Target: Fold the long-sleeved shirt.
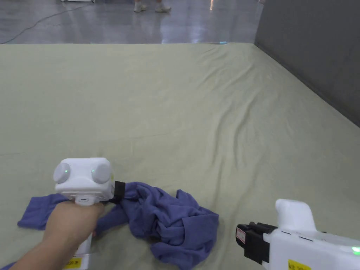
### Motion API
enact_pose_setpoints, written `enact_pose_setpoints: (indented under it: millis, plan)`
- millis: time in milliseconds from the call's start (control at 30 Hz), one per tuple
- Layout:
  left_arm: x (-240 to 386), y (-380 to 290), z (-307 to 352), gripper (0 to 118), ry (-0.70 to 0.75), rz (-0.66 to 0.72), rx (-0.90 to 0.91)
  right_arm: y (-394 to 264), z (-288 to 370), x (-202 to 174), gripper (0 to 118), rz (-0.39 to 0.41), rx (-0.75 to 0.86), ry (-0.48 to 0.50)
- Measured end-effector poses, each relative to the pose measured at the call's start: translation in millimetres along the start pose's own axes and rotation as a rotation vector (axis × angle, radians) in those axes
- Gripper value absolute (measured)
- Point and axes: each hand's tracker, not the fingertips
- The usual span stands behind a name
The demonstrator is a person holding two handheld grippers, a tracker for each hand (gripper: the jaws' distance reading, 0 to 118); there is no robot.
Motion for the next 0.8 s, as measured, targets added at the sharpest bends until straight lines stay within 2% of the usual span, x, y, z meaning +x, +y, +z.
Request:
enact_pose_setpoints:
  millis: [33,67,100,133,167,233,267,300,400,433,467,500,533,600,667,767,800]
  plan:
    - [0,1,6,33,-0.020,-0.016,0.006,4,-5,2,1,0.002,-0.008,0.003]
    - [1,-5,18,4,-0.030,-0.008,0.015,9,-12,2,1,0.001,-0.022,0.001]
    - [-3,-4,29,4,-0.036,0.014,0.045,16,-20,1,2,0.004,-0.045,0.004]
    - [-8,-2,39,4,-0.069,0.038,0.062,24,-30,0,8,0.017,-0.083,0.042]
    - [-13,-2,49,4,-0.104,0.052,0.083,30,-39,0,33,0.016,-0.113,0.077]
    - [-25,-1,69,4,-0.145,0.094,0.119,44,-64,-3,116,-0.024,-0.209,0.116]
    - [-29,-3,82,4,-0.165,0.112,0.143,46,-77,-3,118,-0.051,-0.229,0.135]
    - [-33,-5,94,4,-0.178,0.121,0.166,47,-87,-4,118,-0.097,-0.228,0.165]
    - [-39,-14,126,4,-0.181,0.116,0.196,52,-126,-11,117,-0.130,-0.337,0.119]
    - [-39,-17,134,4,-0.178,0.119,0.207,49,-137,-11,106,-0.163,-0.357,0.103]
    - [-41,-19,139,4,-0.180,0.118,0.214,46,-144,-14,85,-0.170,-0.376,0.081]
    - [-43,-21,145,4,-0.180,0.119,0.218,44,-150,-18,52,-0.145,-0.425,0.049]
    - [-45,-22,150,4,-0.177,0.122,0.220,42,-151,-21,22,-0.126,-0.442,0.014]
    - [-50,-23,157,4,-0.174,0.127,0.228,40,-142,-20,19,-0.168,-0.403,0.042]
    - [-58,-24,167,4,-0.181,0.143,0.235,44,-127,-20,18,-0.166,-0.375,0.048]
    - [-75,-20,186,4,-0.258,0.221,0.259,60,-86,-28,10,-0.086,-0.277,0.085]
    - [-80,-19,197,4,-0.275,0.235,0.279,70,-68,-35,10,-0.032,-0.235,0.077]
